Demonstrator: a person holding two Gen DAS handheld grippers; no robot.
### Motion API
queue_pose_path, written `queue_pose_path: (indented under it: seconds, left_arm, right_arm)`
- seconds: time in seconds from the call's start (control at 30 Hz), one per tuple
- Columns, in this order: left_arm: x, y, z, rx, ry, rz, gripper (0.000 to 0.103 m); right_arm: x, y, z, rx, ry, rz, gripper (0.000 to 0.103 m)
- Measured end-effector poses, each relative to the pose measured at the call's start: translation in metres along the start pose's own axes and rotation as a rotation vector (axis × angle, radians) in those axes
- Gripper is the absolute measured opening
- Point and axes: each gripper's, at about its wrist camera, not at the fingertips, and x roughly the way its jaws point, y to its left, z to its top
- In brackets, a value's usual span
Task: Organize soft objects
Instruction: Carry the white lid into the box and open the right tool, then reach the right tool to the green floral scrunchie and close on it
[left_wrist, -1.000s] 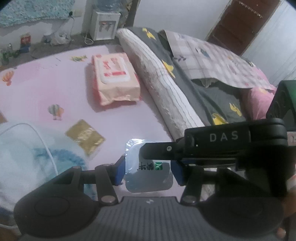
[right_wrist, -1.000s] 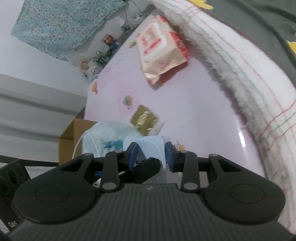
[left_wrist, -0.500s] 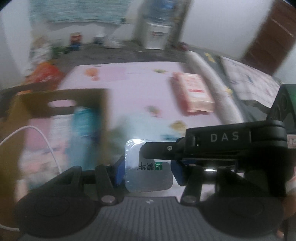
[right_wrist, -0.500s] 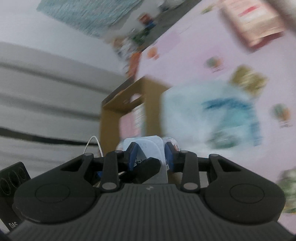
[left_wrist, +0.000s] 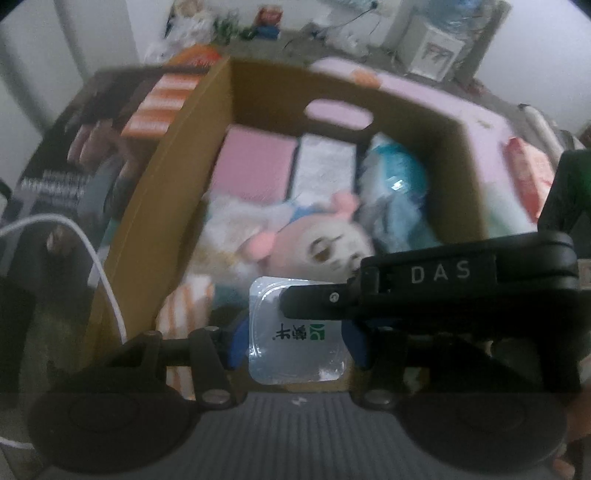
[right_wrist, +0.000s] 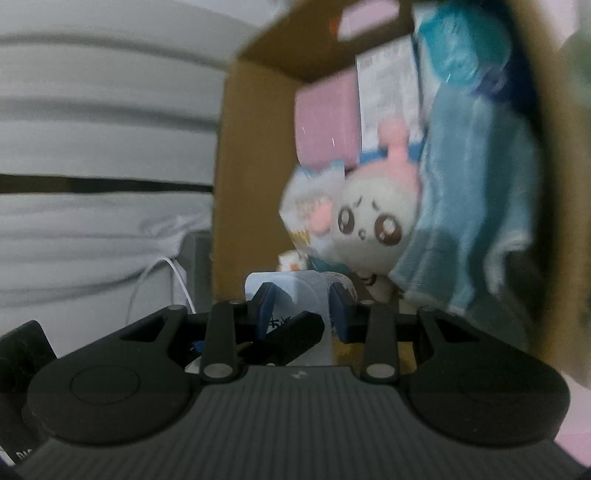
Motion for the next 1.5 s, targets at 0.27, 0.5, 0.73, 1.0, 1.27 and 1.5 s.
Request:
queue_pose_path:
  seconds: [0.27,0.5,0.73,1.0,1.27,1.5]
  left_arm:
    - [0.039,0.028,-0.011,-0.043,0.084,-0.006,0.061]
    - [0.036,0.031,-0.01,-0.038,0.075,0.005,0.065]
    - [0.008,0.024,-0.012,-0.035,-0.001,0.042,0.079]
    - [-0.024,-0.012,-0.012,0.027,-0.089,0.037,0.084]
    - [-0.042,-0.092,-0.011,0.127,-0.14,-0.039,0.084]
    - [-0.044,-0.191,-0.027,0.282,-0.153,-0.088,0.084]
  right_arm:
    - [0.051,-0.011,-0.002,-0.004,0.08,-0.095,0.032]
    - [0.061,-0.013,0.002,0.011,0.082,-0.081,0.033]
    - [0.051,0.002,0.006,-0.027,0.06,-0.039,0.054]
    - [-0.006,0.003,0.006,-0.024,-0.038,0.107,0.071]
    - [-0.107,-0.037,-0.001,0.068,-0.162,0.226,0.074]
    - [-0.215,-0.104,-0.033,0.157,-0.332,0.133,0.074]
